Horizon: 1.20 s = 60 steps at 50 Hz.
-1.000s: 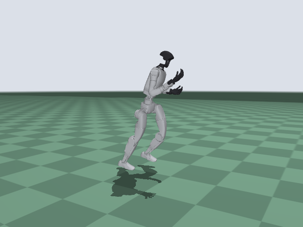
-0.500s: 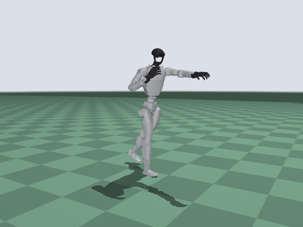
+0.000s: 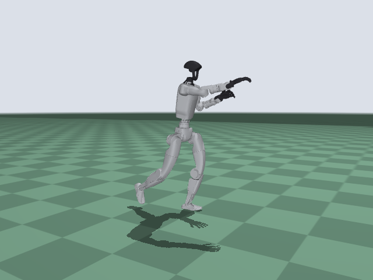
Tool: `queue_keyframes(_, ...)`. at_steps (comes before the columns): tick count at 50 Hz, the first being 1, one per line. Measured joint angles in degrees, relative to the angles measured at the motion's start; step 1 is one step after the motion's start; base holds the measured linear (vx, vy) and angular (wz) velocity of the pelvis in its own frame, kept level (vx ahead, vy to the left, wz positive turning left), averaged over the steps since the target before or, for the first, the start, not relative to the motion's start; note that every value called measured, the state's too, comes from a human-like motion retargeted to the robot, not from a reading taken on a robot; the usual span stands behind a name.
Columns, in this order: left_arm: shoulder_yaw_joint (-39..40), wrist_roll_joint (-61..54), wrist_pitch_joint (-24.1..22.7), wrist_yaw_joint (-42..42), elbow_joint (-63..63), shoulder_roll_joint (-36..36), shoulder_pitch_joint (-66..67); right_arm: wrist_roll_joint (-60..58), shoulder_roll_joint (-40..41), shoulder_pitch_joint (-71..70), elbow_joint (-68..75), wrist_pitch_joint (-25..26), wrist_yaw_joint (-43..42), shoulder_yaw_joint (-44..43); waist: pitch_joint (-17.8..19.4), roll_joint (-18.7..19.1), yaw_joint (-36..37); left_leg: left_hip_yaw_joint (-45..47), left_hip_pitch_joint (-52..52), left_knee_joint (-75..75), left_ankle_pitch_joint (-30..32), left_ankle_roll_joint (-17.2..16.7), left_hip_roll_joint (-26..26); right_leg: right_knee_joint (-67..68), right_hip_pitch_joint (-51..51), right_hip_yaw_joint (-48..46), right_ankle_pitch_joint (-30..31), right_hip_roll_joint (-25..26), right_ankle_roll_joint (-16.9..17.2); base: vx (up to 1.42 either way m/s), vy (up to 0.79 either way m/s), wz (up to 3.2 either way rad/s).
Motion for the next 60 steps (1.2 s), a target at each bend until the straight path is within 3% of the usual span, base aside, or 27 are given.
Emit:
queue_keyframes(3, -3.7, 8.5, 6.3, 5.4, 6.0, 3.8, -22.3, 12.0, 2.8, 13.7, -24.6, -2.5, 1.3, -21.3, 0.2, -2.2, -8.4, -2.9, 1.2, 5.7, -6.7, 1.3, -3.3, 22.0, -14.2, 3.2, -11.1, -0.5, -1.2, 1.14, 0.19, 1.33)
queue_keyframes(5, -8.2, 8.1, 9.2, 7.9, 12.3, 6.7, -33.5, 19.5, 7.0, 25.3, -43.9, -5.2, 3.8, -28.4, -0.8, -2.6, -15.7, -4.5, 4.7, 2.0, -6.3, -0.4, -4.0, 25.8, -23.0, 5.0, -15.6, 1.6, -2.1, 1.19, 0.09, 1.06)
queue_keyframes(7, -12.7, 5.1, 9.5, 9.1, 21.6, 9.6, -42.0, 21.3, 9.0, 38.7, -62.9, -7.0, 8.9, -32.0, -2.3, -0.3, -24.7, -7.7, 8.6, -3.5, -2.5, -2.0, -2.9, 19.7, -28.9, 2.3, -17.2, 3.6, -3.0, 1.23, 0.04, 1.43)
queue_keyframes(10, -18.9, 1.7, 7.8, 9.9, 39.3, 12.4, -53.4, 25.2, 7.4, 60.2, -85.1, -9.4, 17.1, -38.8, -3.5, 4.7, -37.6, -13.3, 13.8, -10.0, 6.6, -4.5, 0.0, -3.0, -31.3, -4.9, -13.0, 5.4, -1.1, 1.29, -0.10, 1.83)
queue_keyframes(11, -22.4, 1.3, 7.6, 10.1, 46.5, 13.5, -58.4, 27.3, 6.5, 65.5, -89.4, -10.2, 18.0, -40.8, -2.5, 4.7, -41.2, -14.7, 16.4, -11.9, 10.1, -5.0, 0.0, -12.8, -30.0, -6.5, -10.3, 5.1, 0.5, 1.32, -0.26, 1.77)
queue_keyframes(13, -33.5, 0.4, 6.0, 11.5, 63.3, 15.8, -70.4, 30.1, 5.4, 74.0, -96.2, -12.4, 17.2, -44.3, 0.4, 2.6, -46.9, -16.6, 23.4, -15.6, 16.5, -5.1, -0.4, -28.8, -27.3, -9.0, -6.4, 3.8, 4.1, 1.34, -0.37, 1.23)
queue_keyframes(15, -49.7, -0.3, 2.9, 12.9, 80.1, 17.6, -82.2, 29.7, 5.2, 77.9, -99.9, -15.9, 12.8, -45.5, 3.3, -0.9, -49.2, -15.8, 30.9, -17.6, 20.9, -3.4, -1.0, -35.7, -26.2, -10.8, -4.7, 2.5, 7.0, 1.36, -0.43, -0.01)
queue_keyframes(17, -61.9, -1.1, 0.4, 10.8, 89.0, 19.1, -88.0, 26.8, 5.7, 75.9, -100.9, -18.6, 8.3, -44.4, 4.0, -4.5, -47.7, -12.2, 34.8, -12.4, 22.4, 0.5, -2.5, -33.3, -25.4, -10.6, -3.7, 1.6, 6.5, 1.33, -0.40, -1.28)
queue_keyframes(18, -63.6, -1.1, -0.4, 9.0, 89.4, 20.1, -88.1, 25.3, 6.1, 73.9, -100.8, -19.2, 7.6, -44.1, 3.2, -5.6, -45.9, -9.9, 34.6, -6.4, 21.6, 2.2, -3.2, -29.9, -25.1, -9.3, -5.0, 1.5, 5.3, 1.31, -0.32, -1.80)
queue_keyframes(20, -57.7, 0.9, -0.3, 6.6, 82.0, 23.6, -85.5, 20.9, 8.2, 65.3, -98.0, -17.8, 9.0, -44.2, 1.3, -6.2, -41.9, -5.9, 29.1, 11.4, 16.4, 4.6, -3.0, -19.9, -26.0, -5.6, -11.9, 2.3, 3.0, 1.27, -0.21, -1.85)
queue_keyframes(22, -42.2, 5.7, 2.7, 4.1, 63.4, 27.8, -76.2, 14.5, 13.0, 52.2, -89.6, -14.3, 11.8, -42.3, -1.1, -5.3, -39.3, -4.7, 18.2, 29.9, 10.2, 5.8, -0.8, -11.7, -27.9, -3.7, -18.2, 3.8, 1.5, 1.21, -0.10, -1.18)
queue_keyframes(25, -16.5, 10.7, 5.3, 4.6, 31.5, 25.4, -53.7, 5.2, 16.9, 36.2, -71.7, -9.0, 8.8, -37.2, -4.5, -4.3, -34.0, -4.4, 2.7, 42.4, 4.8, 6.9, 1.1, -11.2, -26.0, -3.6, -20.5, 4.3, 1.6, 1.22, -0.03, -0.54)
queue_keyframes(29, 0.3, 6.2, 0.6, 8.0, 2.0, 14.0, -19.2, 2.7, 19.7, 29.8, -45.7, -4.8, -7.3, -30.4, -8.7, -11.9, -19.9, 2.1, -5.5, 25.1, 4.4, 7.2, -1.1, -21.5, -18.1, 1.9, -10.8, 1.6, 3.9, 1.28, 0.06, -1.29)
queue_keyframes(32, 2.6, -4.1, -4.3, 7.6, -5.6, 6.7, 3.5, 3.3, 17.9, 28.3, -27.8, -2.7, -13.7, -26.7, -8.3, -15.5, -6.9, 6.0, -2.5, -4.2, 8.2, 2.9, -2.4, -28.1, -11.6, 6.1, 0.1, 0.3, 6.2, 1.33, 0.31, -1.86)
queue_keyframes(35, -2.4, -16.0, -7.5, 6.6, -5.2, -4.0, 18.4, 6.7, 15.8, 23.0, -8.6, -3.2, -14.3, -16.9, -4.9, -11.0, -0.3, 3.6, 1.7, -21.8, 10.1, -3.1, -0.6, -29.5, -2.1, 6.6, 6.8, 2.1, 5.1, 1.29, 0.55, -0.70)
queue_keyframes(36, -4.4, -16.0, -7.8, 6.2, -4.9, -7.1, 19.8, 7.9, 15.9, 21.3, -4.4, -3.6, -13.0, -14.2, -3.7, -8.5, -1.1, 2.5, 2.3, -20.4, 10.5, -3.2, 0.1, -26.1, -0.3, 5.6, 6.8, 2.8, 3.7, 1.22, 0.60, 0.54)
queue_keyframes(38, -7.8, -13.2, -7.7, 6.0, -4.6, -9.8, 18.4, 8.9, 16.1, 20.1, -2.0, -4.4, -11.4, -13.2, -1.6, -4.3, -4.0, 0.0, 2.8, -12.8, 8.1, -1.3, 0.8, -14.3, 0.1, 2.1, 3.4, 3.0, 1.3, 1.16, 0.55, 1.16)
queue_keyframes(40, -10.5, -7.2, -6.2, 9.3, -3.4, -7.9, 8.9, 6.7, 15.1, 22.3, -10.8, -5.2, -12.3, -19.3, 1.4, -2.4, -8.0, -2.1, 2.4, -0.9, 0.4, 2.0, -0.4, 3.2, -4.8, -1.1, -5.2, 0.3, -0.6, 1.11, 0.44, 1.23)
queue_keyframes(42, -12.3, -2.2, -3.9, 14.5, 0.5, -4.0, -3.2, 3.9, 15.9, 30.3, -26.9, -6.9, -10.9, -28.0, 1.7, -3.4, -12.1, -2.6, 2.3, 5.4, -5.2, 3.5, -2.9, 17.4, -13.9, 0.8, -12.7, -1.6, -1.7, 1.11, 0.33, 0.80)
queue_keyframes(45, -13.0, 1.6, 1.5, 20.0, 11.8, -0.8, -18.7, 6.3, 19.1, 47.8, -50.1, -10.5, -5.1, -34.5, -0.3, -3.8, -20.2, -3.7, 6.4, 2.6, -6.5, 1.8, -5.3, 24.0, -27.1, 4.4, -18.0, 1.0, -2.7, 1.16, 0.29, 0.67)
queue_keyframes(47, -12.0, 2.8, 4.8, 23.4, 22.5, -0.7, -26.5, 9.8, 18.9, 60.7, -60.9, -13.0, -1.0, -34.4, -1.0, -0.6, -27.9, -6.6, 11.1, -3.0, -3.0, -0.2, -4.7, 15.8, -31.2, 1.7, -17.7, 3.9, -3.2, 1.22, 0.25, 1.12)
queue_keyframes(50, -13.1, 4.2, 9.7, 29.9, 42.9, 0.9, -38.6, 15.3, 15.3, 77.1, -70.6, -15.5, 3.7, -33.6, 0.3, 4.0, -40.4, -11.9, 18.8, -10.5, 6.2, -3.4, -3.4, -9.3, -30.4, -5.6, -11.8, 6.7, -1.8, 1.28, 0.13, 1.59)
queue_keyframes(52, -18.9, 1.4, 12.1, 30.3, 59.6, 4.0, -48.2, 17.7, 12.7, 82.5, -73.3, -15.3, 5.6, -33.6, 2.4, 3.1, -47.0, -15.2, 25.4, -14.4, 13.2, -3.9, -4.7, -26.5, -27.2, -9.5, -8.0, 6.3, 1.3, 1.35, -0.03, 1.42)
queue_keyframes(54, -28.6, -0.9, 12.7, 24.8, 75.8, 6.6, -58.1, 18.1, 12.0, 84.5, -75.8, -14.6, 6.8, -33.2, 4.4, 0.0, -50.1, -17.7, 31.7, -15.4, 18.8, -2.1, -6.7, -35.2, -25.6, -10.1, -6.4, 5.7, 4.7, 1.38, -0.11, 0.61)
queue_keyframes(55, -34.2, -1.5, 12.2, 20.7, 83.0, 7.5, -62.5, 17.9, 12.2, 84.4, -77.2, -14.4, 6.9, -32.6, 5.1, -1.9, -50.6, -18.5, 34.1, -14.3, 20.9, -0.5, -7.8, -37.0, -25.0, -9.1, -5.6, 5.4, 5.8, 1.36, -0.13, -0.06)
queue_keyframes(57, -40.5, 0.7, 8.7, 14.7, 88.2, 8.1, -66.3, 16.4, 14.3, 80.2, -79.7, -17.4, 7.1, -30.9, 5.1, -5.6, -49.1, -15.7, 32.3, -1.0, 22.0, 2.5, -10.1, -34.4, -23.9, -4.4, -3.5, 4.4, 4.9, 1.30, -0.12, -0.46)
queue_keyframes(60, -34.1, 1.0, 8.7, 16.6, 75.2, 9.0, -63.0, 17.4, 19.7, 66.0, -81.7, -16.8, 3.2, -29.9, 5.4, -6.2, -44.0, -5.0, 20.2, 29.6, 14.4, 6.0, -4.3, -21.4, -24.9, -0.5, -12.2, 5.5, -1.1, 1.19, -0.08, -0.68)
